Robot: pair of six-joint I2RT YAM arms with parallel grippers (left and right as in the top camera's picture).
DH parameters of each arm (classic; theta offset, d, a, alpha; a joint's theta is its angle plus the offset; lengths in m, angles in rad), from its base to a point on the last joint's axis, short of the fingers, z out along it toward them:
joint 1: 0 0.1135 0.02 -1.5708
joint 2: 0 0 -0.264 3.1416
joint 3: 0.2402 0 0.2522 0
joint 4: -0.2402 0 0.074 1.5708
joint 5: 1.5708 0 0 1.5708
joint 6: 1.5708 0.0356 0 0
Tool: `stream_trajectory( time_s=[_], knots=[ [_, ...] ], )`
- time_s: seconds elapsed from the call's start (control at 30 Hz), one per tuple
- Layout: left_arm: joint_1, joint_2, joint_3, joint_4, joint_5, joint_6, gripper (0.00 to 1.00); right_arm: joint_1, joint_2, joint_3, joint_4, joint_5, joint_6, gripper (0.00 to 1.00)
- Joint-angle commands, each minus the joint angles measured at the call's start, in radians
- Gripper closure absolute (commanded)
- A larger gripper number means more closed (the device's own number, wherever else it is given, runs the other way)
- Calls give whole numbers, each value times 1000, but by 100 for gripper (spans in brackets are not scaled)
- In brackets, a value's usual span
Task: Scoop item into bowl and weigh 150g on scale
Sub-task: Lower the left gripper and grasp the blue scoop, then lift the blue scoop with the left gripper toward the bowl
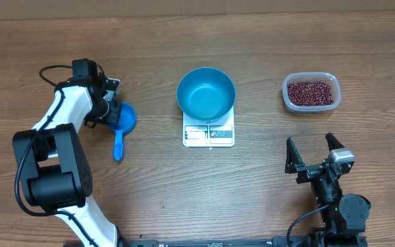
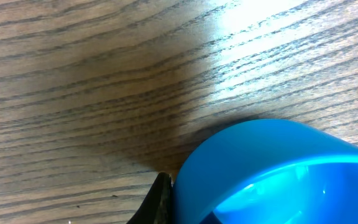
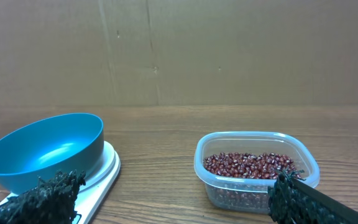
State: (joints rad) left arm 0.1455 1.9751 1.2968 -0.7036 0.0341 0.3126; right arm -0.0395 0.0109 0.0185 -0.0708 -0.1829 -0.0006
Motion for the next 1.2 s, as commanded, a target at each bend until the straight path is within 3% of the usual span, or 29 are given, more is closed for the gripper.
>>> stream_trajectory(
  time_s=[0.0, 0.27, 0.5, 1.17],
  knots=[
    [-4, 11, 10, 3, 16, -7, 96, -1, -8, -11, 5, 6, -8, 0],
    [-4, 8, 48, -7, 23, -55, 96, -1, -8, -11, 5, 5, -8, 0],
    [-4, 8, 197, -114, 23, -119, 96, -1, -8, -11, 5, 6, -8, 0],
    [-22, 7, 758, -653, 46, -552, 96, -1, -8, -11, 5, 6, -8, 0]
  ],
)
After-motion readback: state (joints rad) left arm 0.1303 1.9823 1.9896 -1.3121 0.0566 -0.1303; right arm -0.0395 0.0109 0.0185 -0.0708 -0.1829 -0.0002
